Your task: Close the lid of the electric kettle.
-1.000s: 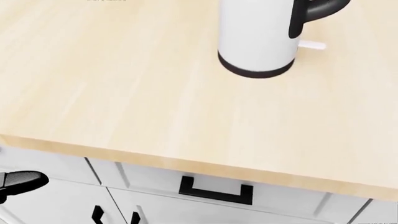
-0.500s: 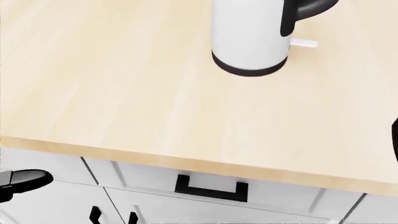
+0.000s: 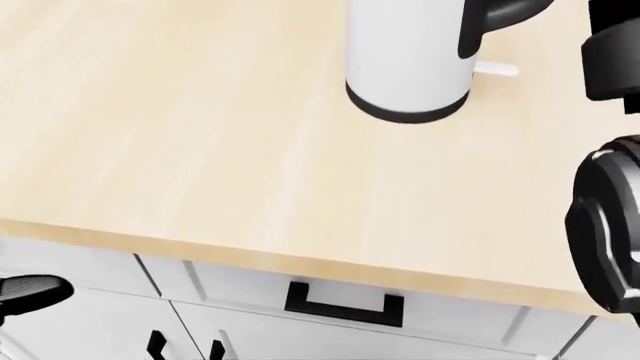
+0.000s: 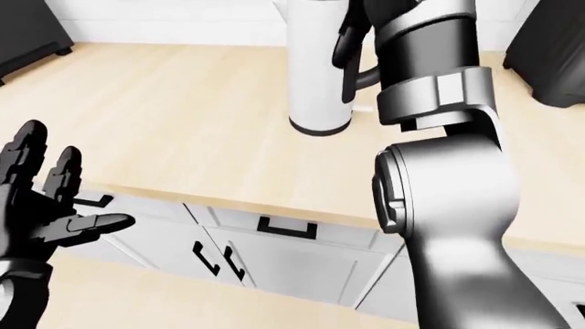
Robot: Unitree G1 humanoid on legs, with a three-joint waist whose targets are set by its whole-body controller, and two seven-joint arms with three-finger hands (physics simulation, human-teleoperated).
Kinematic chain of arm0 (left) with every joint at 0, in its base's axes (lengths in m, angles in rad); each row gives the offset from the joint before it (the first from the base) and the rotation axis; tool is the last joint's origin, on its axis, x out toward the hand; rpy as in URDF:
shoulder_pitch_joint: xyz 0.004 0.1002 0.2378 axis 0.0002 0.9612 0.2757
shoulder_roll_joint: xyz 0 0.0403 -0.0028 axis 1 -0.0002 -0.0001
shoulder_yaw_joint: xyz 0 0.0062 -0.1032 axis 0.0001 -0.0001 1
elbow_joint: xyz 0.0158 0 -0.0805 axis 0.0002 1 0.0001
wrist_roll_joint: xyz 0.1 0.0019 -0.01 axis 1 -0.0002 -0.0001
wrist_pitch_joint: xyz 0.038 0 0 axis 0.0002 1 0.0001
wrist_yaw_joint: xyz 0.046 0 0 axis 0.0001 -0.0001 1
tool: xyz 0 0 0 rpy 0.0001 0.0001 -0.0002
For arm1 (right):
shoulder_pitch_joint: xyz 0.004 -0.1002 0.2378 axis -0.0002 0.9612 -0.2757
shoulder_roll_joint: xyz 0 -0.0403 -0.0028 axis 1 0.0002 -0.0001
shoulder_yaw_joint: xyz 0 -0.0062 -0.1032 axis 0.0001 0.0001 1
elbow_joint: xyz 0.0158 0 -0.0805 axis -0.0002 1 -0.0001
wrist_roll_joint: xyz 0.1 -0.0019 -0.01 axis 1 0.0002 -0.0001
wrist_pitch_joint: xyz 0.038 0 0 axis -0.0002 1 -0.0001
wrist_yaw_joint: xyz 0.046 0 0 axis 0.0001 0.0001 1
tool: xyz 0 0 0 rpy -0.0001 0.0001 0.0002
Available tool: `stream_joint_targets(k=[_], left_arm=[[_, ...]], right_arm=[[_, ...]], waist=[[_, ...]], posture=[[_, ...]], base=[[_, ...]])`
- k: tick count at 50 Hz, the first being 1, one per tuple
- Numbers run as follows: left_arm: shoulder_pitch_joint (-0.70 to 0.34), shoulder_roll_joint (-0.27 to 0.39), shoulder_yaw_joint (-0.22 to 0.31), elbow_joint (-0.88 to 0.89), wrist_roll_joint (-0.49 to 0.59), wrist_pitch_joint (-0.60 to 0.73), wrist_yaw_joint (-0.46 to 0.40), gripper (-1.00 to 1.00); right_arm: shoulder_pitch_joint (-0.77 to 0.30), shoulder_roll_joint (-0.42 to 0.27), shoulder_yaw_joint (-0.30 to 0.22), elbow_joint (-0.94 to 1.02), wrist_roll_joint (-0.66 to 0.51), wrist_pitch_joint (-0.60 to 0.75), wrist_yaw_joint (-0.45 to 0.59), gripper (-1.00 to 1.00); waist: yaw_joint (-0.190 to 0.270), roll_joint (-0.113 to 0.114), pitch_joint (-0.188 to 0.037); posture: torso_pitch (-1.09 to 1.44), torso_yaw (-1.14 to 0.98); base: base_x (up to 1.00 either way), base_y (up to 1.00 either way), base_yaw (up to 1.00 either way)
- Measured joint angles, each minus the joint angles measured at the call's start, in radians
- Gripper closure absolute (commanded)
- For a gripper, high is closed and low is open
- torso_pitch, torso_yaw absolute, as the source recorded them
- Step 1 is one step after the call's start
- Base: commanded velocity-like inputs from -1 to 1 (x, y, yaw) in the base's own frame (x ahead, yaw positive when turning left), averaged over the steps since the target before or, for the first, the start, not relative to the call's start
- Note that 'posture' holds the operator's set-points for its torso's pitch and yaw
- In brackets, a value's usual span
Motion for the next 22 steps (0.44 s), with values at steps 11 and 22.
stream_joint_targets(k=[11,22], left_arm=[[0.001,-0.003,-0.01,0.005,0.007,-0.011,0.0,-1.0],[0.01,-0.01,-0.034,0.097,0.037,-0.092,-0.017,-1.0]], right_arm=[[-0.083,-0.021,0.002,0.048,-0.007,-0.022,-0.004,-1.0],[-0.089,-0.014,0.002,0.051,-0.006,-0.027,-0.012,-1.0]], waist=[[0.001,-0.001,0.001],[-0.003,-0.005,0.006]], posture=[[0.0,0.0],[0.0,0.0]], base=[[0.0,0.0,0.0],[0.0,0.0,0.0]])
